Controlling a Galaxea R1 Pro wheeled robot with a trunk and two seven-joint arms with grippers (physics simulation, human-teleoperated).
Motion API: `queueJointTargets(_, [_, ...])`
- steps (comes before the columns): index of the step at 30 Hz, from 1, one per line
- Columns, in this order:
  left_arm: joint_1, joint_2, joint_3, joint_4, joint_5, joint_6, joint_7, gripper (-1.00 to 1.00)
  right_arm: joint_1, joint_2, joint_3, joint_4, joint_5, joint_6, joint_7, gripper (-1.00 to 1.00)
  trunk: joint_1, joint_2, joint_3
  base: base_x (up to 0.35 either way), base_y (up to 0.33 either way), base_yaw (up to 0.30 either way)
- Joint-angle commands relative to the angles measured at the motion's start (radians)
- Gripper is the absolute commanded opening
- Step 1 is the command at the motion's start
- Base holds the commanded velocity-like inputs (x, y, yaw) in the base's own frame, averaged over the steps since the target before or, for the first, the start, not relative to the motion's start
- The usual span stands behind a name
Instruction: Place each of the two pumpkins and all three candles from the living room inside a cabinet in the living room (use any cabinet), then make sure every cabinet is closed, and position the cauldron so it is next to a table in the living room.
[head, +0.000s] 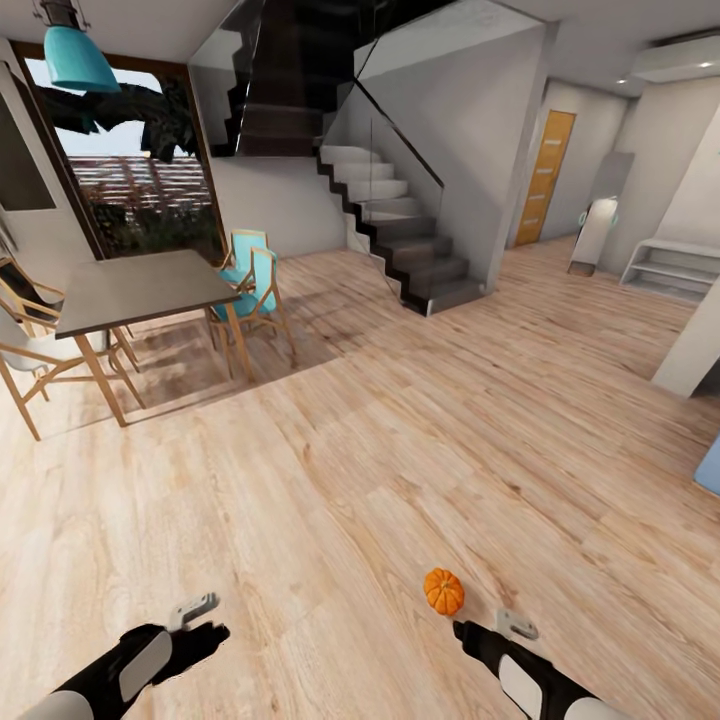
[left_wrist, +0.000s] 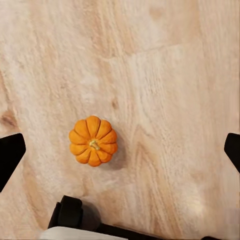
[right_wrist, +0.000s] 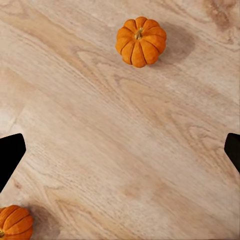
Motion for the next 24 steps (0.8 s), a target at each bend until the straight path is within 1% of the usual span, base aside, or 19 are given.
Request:
queueJointTargets(1, [0.0, 0.021, -0.008, -0.002, 0.031, 0.002, -0.043, 1.0, 0.0, -0.001, 0.03, -0.007, -0.01, 0.004, 0.006, 1.0, 0.004, -0.008, -0.004, 0.0, 0.0, 0.0])
queueJointTargets(2, [0.0, 0.039, -0.008, 0.003, 0.044, 0.002, -0.088, 1.0, 0.0, -0.001, 0.06, -0.018, -0.01, 0.008, 0.009, 1.0, 0.008, -0.015, -0.007, 0.0, 0.0, 0.0])
queueJointTargets(3, [0.0, 0.047, -0.008, 0.008, 0.049, 0.003, -0.11, 1.0, 0.0, -0.001, 0.076, -0.024, -0.01, 0.01, 0.008, 1.0, 0.012, -0.022, -0.01, 0.0, 0.0, 0.0])
queueJointTargets(5, [0.0, 0.067, -0.008, 0.038, 0.059, 0.003, -0.184, 1.0, 0.0, 0.0, 0.143, -0.05, -0.012, 0.033, 0.005, 1.0, 0.019, -0.036, -0.017, 0.0, 0.0, 0.0])
queueJointTargets(6, [0.0, 0.072, -0.008, 0.054, 0.061, 0.003, -0.212, 1.0, 0.0, 0.003, 0.17, -0.067, -0.012, 0.059, 0.003, 1.0, 0.023, -0.043, -0.02, 0.0, 0.0, 0.0])
queueJointTargets(8, [0.0, 0.078, -0.007, 0.073, 0.063, 0.003, -0.246, 1.0, -0.001, 0.017, 0.199, -0.128, -0.014, 0.136, 0.0, 1.0, 0.031, -0.057, -0.026, 0.0, 0.0, 0.0])
queueJointTargets(9, [0.0, 0.079, -0.007, 0.078, 0.063, 0.003, -0.254, 1.0, -0.002, 0.026, 0.205, -0.174, -0.015, 0.179, -0.001, 1.0, 0.035, -0.064, -0.029, 0.0, 0.0, 0.0])
queueJointTargets(11, [0.0, 0.081, -0.007, 0.083, 0.064, 0.003, -0.264, 1.0, -0.002, 0.036, 0.21, -0.277, -0.019, 0.259, -0.009, 1.0, 0.042, -0.078, -0.035, 0.0, 0.0, 0.0])
queueJointTargets(12, [0.0, 0.081, -0.007, 0.084, 0.064, 0.003, -0.267, 1.0, -0.003, 0.04, 0.21, -0.346, -0.023, 0.307, -0.027, 1.0, 0.046, -0.085, -0.039, 0.0, 0.0, 0.0])
queueJointTargets(13, [0.0, 0.081, -0.007, 0.085, 0.064, 0.003, -0.268, 1.0, -0.004, 0.041, 0.21, -0.365, -0.024, 0.318, -0.035, 1.0, 0.05, -0.092, -0.042, 0.0, 0.0, 0.0])
queueJointTargets(15, [0.0, 0.079, -0.007, 0.085, 0.063, 0.005, -0.27, 1.0, -0.005, 0.044, 0.21, -0.436, -0.027, 0.348, -0.068, 1.0, 0.058, -0.106, -0.048, 0.0, 0.0, 0.0])
queueJointTargets(18, [0.0, 0.076, -0.006, 0.086, 0.063, 0.008, -0.271, 1.0, -0.008, 0.045, 0.209, -0.481, -0.037, 0.375, -0.082, 1.0, 0.069, -0.127, -0.057, 0.0, 0.0, 0.0])
queueJointTargets(24, [0.0, 0.077, -0.007, 0.086, 0.063, 0.011, -0.272, 1.0, -0.01, 0.044, 0.209, -0.553, -0.077, 0.445, -0.087, 1.0, 0.092, -0.169, -0.076, 0.0, 0.0, 0.0])
